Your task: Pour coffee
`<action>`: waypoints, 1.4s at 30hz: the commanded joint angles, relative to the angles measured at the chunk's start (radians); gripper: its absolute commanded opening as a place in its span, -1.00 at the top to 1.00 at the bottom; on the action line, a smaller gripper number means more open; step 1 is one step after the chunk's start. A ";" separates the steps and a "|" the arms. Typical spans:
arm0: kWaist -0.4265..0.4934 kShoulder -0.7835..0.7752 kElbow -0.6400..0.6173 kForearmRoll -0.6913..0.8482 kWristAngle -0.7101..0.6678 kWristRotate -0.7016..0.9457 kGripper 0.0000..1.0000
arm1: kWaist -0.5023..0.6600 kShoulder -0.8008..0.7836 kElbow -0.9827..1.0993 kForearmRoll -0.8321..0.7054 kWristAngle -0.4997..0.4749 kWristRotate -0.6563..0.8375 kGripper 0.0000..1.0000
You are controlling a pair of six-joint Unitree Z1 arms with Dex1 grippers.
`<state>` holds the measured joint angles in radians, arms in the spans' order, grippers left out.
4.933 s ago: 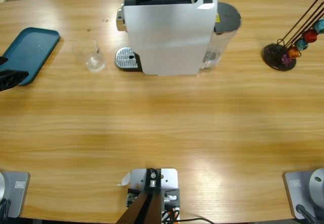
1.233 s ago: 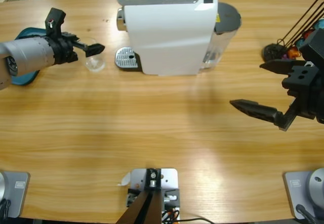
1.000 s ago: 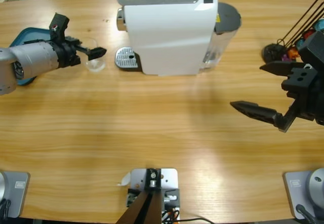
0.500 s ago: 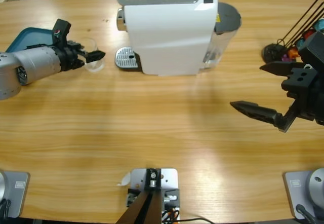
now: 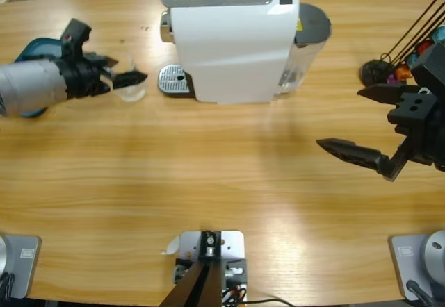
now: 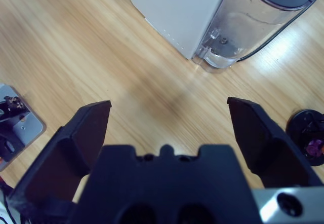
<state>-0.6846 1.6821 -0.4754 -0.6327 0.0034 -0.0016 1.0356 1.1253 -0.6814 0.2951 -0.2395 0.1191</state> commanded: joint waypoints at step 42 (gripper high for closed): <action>-0.016 0.192 -0.194 0.064 -0.155 0.051 -1.00 | -0.023 -0.044 0.039 0.039 0.011 -0.010 -1.00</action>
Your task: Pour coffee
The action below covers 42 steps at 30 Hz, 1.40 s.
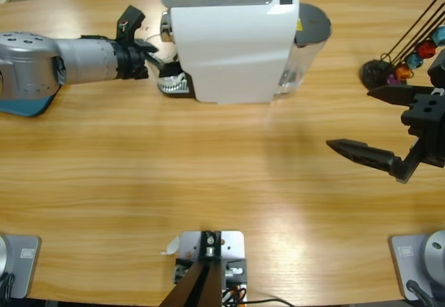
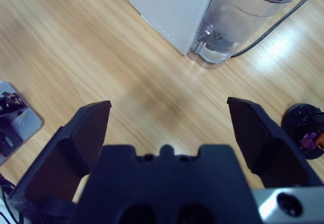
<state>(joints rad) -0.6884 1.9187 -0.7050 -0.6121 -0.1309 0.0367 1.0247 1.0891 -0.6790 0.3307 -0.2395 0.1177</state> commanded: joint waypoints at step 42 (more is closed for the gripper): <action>0.040 -0.900 0.032 1.074 0.163 -0.124 -0.88 | -0.399 0.556 -0.859 0.367 0.115 -0.242 1.00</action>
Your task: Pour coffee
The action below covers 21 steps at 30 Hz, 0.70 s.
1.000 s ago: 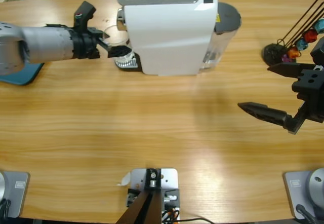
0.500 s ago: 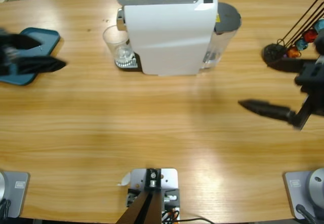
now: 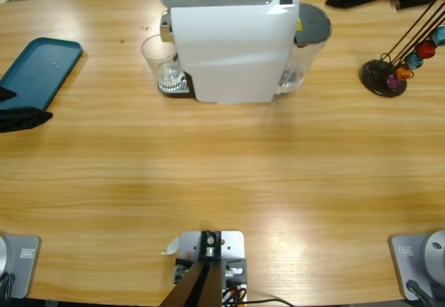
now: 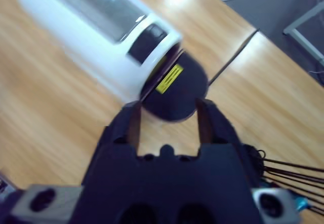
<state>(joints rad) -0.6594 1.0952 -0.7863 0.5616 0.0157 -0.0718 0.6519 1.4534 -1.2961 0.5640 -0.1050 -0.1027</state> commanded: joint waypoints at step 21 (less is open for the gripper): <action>0.011 -0.080 0.139 -0.149 0.002 -0.005 -0.87 | -0.002 0.346 -0.358 0.186 0.027 0.000 1.00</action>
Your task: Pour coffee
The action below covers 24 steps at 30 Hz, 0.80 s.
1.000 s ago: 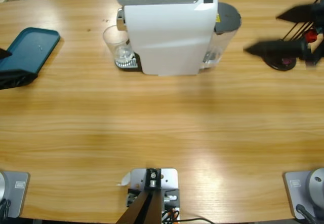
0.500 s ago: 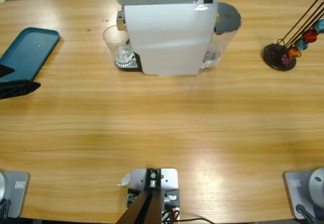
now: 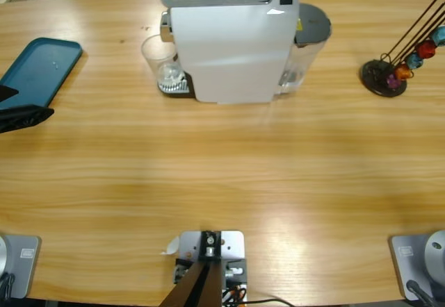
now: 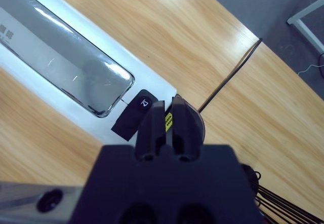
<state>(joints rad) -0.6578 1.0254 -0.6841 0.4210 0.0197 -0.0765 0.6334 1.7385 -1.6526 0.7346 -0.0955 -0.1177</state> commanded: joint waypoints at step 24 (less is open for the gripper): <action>0.009 -0.008 0.038 -0.012 -0.020 0.003 -0.87 | 0.054 0.076 -0.011 0.035 0.009 0.027 1.00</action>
<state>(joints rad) -0.6578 1.0254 -0.6841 0.4159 0.0136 -0.0764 0.6754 1.7580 -1.6734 0.7578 -0.0944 -0.0984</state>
